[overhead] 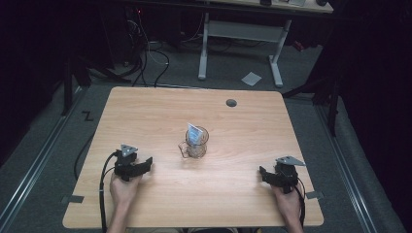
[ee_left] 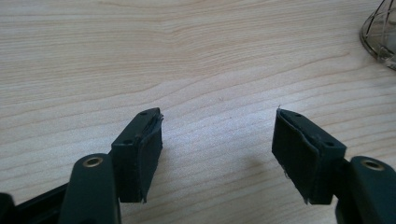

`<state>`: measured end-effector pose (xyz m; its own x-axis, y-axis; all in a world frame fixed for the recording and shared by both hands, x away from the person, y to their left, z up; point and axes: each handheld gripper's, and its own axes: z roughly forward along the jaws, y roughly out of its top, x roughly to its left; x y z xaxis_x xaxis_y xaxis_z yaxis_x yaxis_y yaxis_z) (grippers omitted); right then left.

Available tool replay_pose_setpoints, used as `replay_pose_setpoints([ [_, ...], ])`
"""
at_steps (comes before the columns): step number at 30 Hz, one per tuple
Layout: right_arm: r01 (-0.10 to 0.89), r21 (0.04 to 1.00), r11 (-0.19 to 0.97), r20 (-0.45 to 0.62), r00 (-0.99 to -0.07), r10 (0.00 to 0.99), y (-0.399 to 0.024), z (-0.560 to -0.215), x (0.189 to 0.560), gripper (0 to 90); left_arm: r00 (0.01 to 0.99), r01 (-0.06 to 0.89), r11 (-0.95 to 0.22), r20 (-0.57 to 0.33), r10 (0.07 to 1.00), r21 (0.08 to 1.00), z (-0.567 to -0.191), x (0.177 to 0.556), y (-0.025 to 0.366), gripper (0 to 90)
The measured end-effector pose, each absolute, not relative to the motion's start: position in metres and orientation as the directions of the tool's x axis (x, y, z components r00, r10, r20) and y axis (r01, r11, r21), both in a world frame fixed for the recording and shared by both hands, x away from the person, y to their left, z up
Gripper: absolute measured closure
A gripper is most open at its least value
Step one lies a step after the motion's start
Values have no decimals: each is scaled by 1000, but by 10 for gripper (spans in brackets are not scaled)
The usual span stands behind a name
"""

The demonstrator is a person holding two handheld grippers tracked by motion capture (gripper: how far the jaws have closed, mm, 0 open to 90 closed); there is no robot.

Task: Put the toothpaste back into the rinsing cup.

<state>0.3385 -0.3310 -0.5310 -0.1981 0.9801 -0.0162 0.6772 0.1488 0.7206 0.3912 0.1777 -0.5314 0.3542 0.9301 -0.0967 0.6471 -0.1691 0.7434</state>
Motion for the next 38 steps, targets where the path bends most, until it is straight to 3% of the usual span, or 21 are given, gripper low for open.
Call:
replay_pose_setpoints([
  [12,677,721,149,-16,-198,980,-331,-531,338,254,342,642,-173,-77,937,747,-535,394,177,337],
  [23,677,721,150,-16,-199,980,-331,-531,338,254,335,630,-219,-6,942,745,-536,394,170,333],
  [38,677,721,151,-16,-200,980,-331,-531,338,254,336,631,-217,-11,942,745,-536,394,171,319],
])
